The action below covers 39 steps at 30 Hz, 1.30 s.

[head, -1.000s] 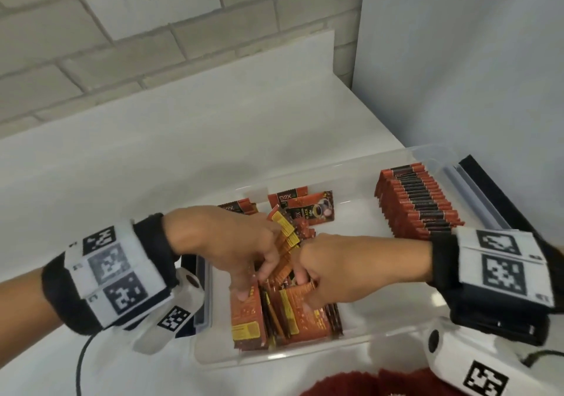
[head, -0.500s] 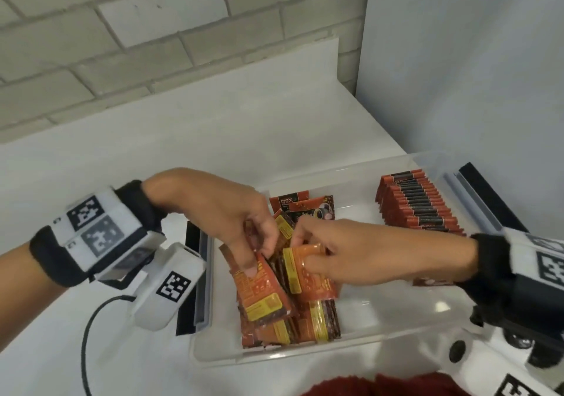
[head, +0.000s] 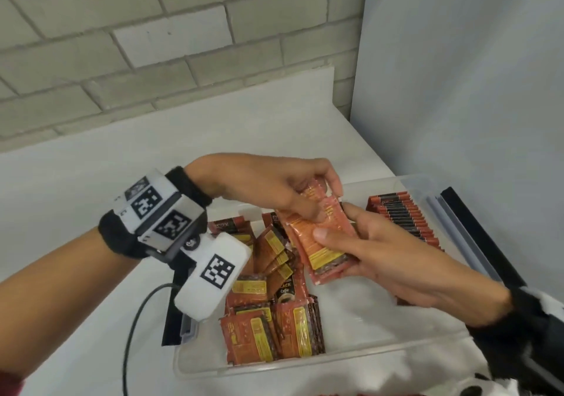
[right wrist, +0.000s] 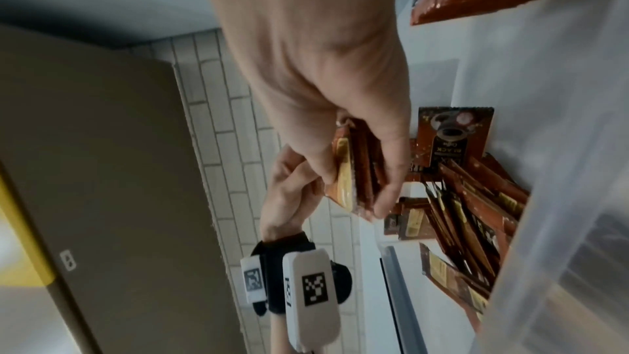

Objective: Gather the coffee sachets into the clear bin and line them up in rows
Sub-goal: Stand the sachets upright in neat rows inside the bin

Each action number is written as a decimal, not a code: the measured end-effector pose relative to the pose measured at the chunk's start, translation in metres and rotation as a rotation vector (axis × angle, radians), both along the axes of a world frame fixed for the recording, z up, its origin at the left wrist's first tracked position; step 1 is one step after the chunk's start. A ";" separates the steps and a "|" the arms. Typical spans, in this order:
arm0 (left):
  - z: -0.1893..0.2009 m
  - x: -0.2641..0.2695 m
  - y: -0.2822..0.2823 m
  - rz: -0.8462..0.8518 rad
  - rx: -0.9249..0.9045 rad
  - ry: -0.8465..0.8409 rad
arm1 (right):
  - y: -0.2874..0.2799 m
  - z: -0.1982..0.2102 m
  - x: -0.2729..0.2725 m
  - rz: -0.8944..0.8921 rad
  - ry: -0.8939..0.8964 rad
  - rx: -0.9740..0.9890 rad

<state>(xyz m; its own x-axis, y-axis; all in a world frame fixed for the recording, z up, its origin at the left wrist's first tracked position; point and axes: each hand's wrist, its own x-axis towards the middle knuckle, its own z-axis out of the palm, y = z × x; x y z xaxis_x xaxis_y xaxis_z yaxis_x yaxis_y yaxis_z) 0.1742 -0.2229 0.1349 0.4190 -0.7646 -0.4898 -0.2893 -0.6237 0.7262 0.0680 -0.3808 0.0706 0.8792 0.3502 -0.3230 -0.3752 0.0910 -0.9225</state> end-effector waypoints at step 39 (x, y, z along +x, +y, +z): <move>-0.060 -0.015 -0.037 0.346 -0.539 0.496 | -0.047 -0.016 0.002 -0.711 -0.369 -0.069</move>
<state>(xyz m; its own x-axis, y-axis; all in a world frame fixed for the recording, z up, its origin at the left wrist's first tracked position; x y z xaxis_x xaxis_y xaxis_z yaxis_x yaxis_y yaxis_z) 0.1595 -0.2601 0.0751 0.5058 -0.8153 -0.2819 0.2911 -0.1463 0.9454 0.0695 -0.4278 0.0546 0.9384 -0.3442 0.0312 0.0813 0.1321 -0.9879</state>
